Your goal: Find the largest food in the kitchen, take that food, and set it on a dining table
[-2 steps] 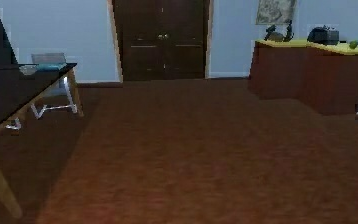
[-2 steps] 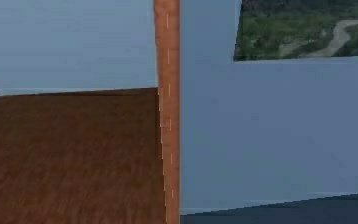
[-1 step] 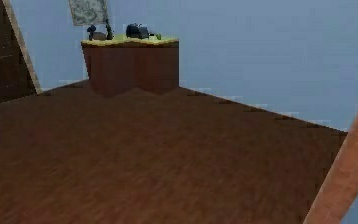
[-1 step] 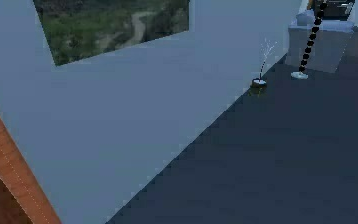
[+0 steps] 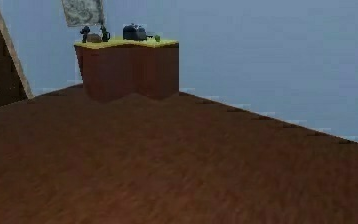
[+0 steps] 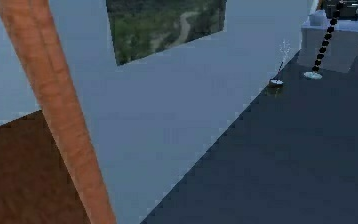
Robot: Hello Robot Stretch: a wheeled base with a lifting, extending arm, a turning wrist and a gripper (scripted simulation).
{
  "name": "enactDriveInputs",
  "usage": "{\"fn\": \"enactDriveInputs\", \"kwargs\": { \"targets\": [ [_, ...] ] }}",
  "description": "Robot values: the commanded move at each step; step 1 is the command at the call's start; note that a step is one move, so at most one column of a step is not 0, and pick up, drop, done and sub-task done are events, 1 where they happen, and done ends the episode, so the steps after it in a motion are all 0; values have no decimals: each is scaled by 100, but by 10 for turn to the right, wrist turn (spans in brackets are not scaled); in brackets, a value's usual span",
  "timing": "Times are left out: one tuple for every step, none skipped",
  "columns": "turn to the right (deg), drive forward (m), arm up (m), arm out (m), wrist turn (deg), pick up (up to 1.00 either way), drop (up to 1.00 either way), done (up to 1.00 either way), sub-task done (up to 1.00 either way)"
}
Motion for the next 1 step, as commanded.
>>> {"fn": "enactDriveInputs", "kwargs": {
  "targets": [
    [-60,0,0,0,0,0,0,0,0]
  ]
}}
